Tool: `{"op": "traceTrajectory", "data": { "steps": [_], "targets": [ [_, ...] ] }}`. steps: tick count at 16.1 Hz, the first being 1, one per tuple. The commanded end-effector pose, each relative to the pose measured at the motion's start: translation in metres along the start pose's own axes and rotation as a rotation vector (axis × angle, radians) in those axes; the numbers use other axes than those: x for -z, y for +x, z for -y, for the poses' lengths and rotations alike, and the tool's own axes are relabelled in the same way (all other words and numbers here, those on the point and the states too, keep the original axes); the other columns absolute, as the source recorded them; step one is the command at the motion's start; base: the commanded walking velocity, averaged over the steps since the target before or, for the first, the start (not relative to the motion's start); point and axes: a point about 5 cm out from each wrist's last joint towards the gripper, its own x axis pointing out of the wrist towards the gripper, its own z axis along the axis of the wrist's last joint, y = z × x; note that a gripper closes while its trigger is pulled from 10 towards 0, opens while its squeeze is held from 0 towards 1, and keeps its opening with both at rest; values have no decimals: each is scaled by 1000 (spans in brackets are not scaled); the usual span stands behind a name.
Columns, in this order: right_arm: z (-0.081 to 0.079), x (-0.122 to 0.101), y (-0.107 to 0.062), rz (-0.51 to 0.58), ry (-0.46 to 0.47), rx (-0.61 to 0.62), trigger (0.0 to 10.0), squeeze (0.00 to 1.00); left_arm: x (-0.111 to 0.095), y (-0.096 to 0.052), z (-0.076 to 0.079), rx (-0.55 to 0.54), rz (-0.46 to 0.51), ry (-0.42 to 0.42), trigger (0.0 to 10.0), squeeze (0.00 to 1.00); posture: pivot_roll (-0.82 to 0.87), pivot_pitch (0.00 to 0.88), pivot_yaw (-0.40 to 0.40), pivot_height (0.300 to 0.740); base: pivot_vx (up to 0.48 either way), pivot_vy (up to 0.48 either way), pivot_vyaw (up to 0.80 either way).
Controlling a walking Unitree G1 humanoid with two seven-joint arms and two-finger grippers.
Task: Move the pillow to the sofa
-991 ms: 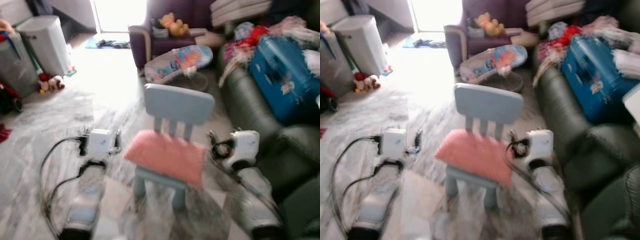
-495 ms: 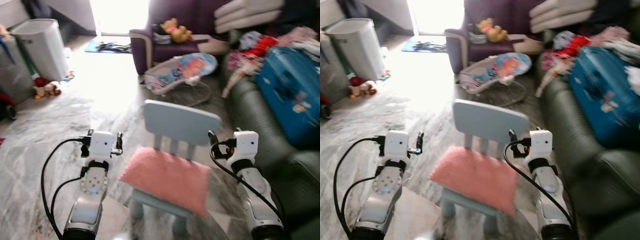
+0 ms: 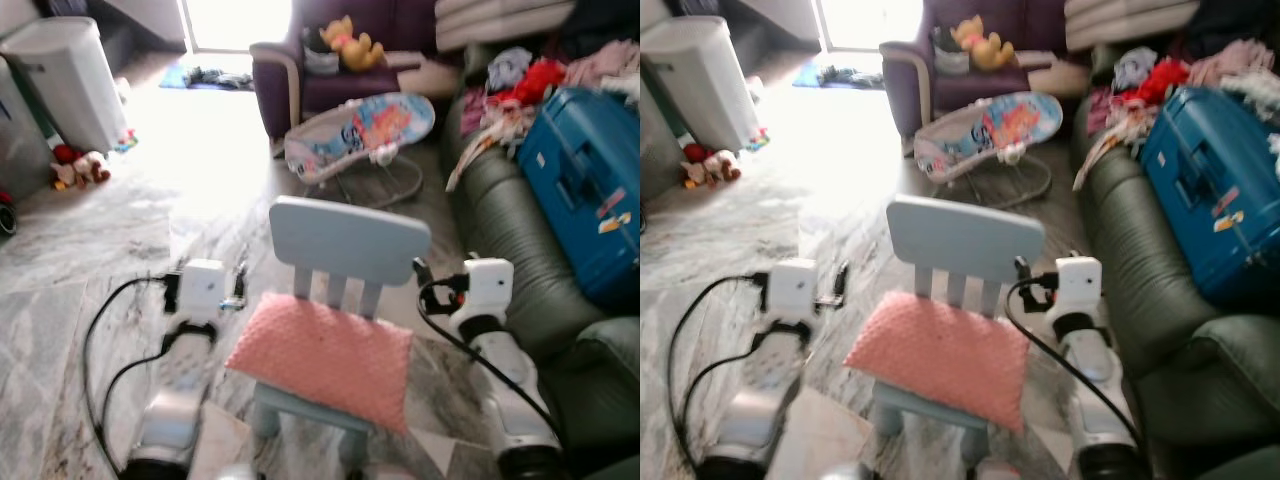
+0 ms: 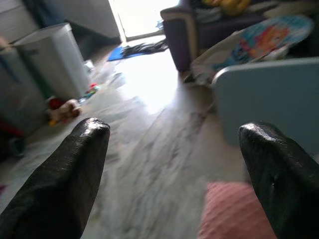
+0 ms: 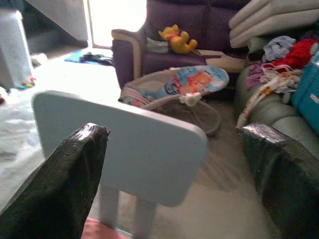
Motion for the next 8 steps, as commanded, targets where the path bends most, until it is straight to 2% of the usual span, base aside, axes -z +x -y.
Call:
{"op": "traceTrajectory", "data": {
  "steps": [1, 2, 8],
  "targets": [
    [-2, -1, 1, -4, 10, -7, 10000, 0, 3, -1, -1, 7, -18, -4, 10000, 0, -5, 0, -4, 740, 0, 0, 0],
    [-2, 0, 1, -6, 6, -5, 10000, 0, 4, -1, -3, 10, -21, -1, 10000, 0, -5, 0, -2, 740, 0, 0, -800],
    [-3, 0, 0, -8, 4, -9, 10000, 0, 7, 0, -2, 23, -47, -9, 10000, 0, -3, 0, -8, 740, 0, 0, 0]
  ]
}}
